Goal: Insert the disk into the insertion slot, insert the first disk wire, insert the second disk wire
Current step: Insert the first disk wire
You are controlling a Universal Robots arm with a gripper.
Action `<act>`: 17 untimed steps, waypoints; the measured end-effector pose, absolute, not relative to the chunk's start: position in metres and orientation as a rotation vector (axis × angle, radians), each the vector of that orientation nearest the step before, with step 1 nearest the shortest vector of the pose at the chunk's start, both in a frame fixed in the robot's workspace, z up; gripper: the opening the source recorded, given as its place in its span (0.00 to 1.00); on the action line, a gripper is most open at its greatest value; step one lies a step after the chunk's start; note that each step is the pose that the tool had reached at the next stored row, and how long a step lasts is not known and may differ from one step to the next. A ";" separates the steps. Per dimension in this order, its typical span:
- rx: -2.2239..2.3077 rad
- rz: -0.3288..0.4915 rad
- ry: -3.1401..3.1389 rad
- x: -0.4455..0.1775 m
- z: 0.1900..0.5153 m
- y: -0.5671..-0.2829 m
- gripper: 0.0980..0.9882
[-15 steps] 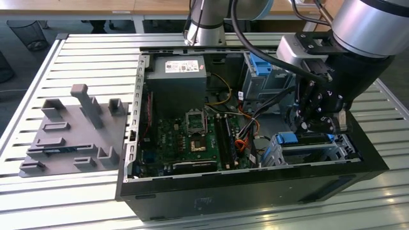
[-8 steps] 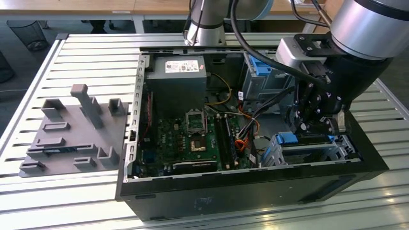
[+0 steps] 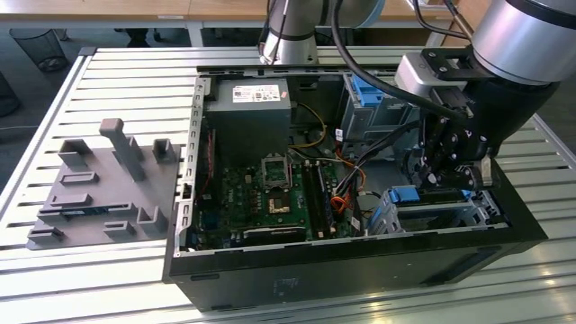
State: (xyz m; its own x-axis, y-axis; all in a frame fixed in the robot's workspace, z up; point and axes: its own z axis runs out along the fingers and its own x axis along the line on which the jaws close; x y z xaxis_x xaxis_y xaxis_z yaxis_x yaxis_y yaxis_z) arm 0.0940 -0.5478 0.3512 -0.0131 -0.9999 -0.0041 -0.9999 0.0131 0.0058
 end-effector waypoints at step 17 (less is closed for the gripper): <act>2.153 -0.011 -2.286 0.118 0.354 -0.544 0.01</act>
State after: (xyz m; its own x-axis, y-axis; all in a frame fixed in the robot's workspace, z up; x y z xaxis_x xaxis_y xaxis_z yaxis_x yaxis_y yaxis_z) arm 0.1181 -0.5441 0.3538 -0.0598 -0.9982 -0.0039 -0.9982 0.0598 0.0059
